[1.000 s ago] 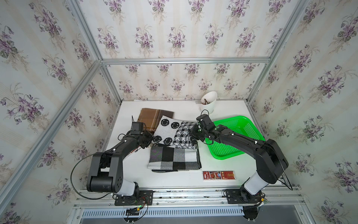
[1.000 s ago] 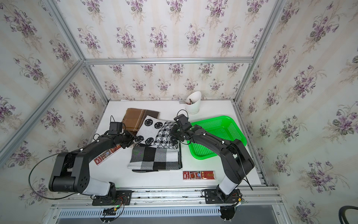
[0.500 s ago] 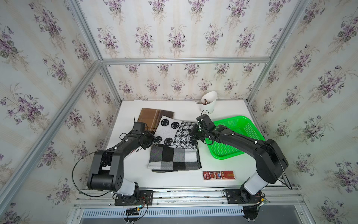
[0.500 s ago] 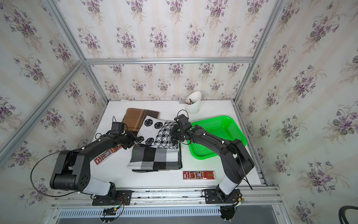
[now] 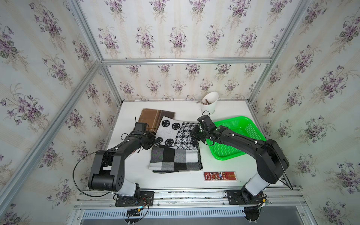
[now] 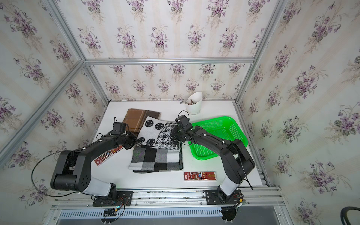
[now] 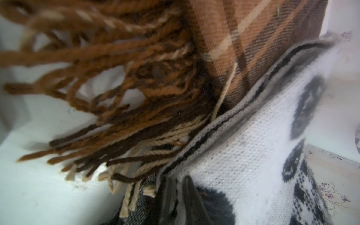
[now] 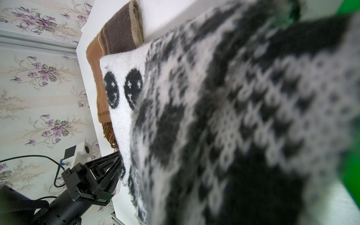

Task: Put the folded scarf in the basket
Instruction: Pick up the scarf at the center of the board, then place the scarf in the basket.

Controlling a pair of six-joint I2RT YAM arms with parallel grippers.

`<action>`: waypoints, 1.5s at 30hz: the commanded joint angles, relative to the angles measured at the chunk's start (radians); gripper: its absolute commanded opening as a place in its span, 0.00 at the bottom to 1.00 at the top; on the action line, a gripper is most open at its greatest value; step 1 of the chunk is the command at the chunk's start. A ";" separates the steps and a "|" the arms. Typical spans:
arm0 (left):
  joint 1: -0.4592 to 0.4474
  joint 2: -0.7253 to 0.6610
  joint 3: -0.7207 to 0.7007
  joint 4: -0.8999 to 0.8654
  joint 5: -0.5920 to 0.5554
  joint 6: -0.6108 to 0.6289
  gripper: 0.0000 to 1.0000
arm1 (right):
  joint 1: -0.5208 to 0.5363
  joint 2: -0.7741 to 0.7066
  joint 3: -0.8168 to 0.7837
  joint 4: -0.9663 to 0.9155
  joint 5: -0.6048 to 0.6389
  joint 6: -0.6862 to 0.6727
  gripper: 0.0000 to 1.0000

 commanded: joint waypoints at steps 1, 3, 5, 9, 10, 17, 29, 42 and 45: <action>0.000 -0.035 0.003 -0.011 -0.014 -0.016 0.02 | -0.001 -0.004 0.018 0.005 0.014 -0.011 0.00; 0.000 -0.072 0.024 -0.054 -0.035 -0.010 0.00 | -0.001 -0.006 0.039 -0.008 0.024 -0.036 0.00; 0.000 -0.117 0.059 -0.100 -0.052 -0.001 0.00 | 0.000 -0.003 0.070 -0.033 0.032 -0.060 0.00; 0.001 -0.168 0.127 -0.160 -0.052 0.009 0.00 | -0.001 -0.015 0.122 -0.062 0.052 -0.110 0.00; 0.000 -0.177 0.143 -0.173 -0.051 0.010 0.00 | -0.001 -0.018 0.136 -0.072 0.056 -0.120 0.00; -0.001 -0.225 0.272 -0.248 -0.018 0.012 0.00 | -0.023 -0.053 0.230 -0.132 0.050 -0.175 0.00; -0.249 -0.226 0.426 -0.254 -0.040 -0.050 0.00 | -0.241 -0.214 0.293 -0.355 0.015 -0.359 0.00; -0.717 0.137 0.672 -0.127 -0.165 -0.112 0.00 | -0.666 -0.371 0.128 -0.519 0.186 -0.635 0.00; -0.767 0.222 0.770 -0.141 -0.183 -0.100 0.00 | -0.732 -0.341 0.115 -0.479 0.167 -0.629 0.00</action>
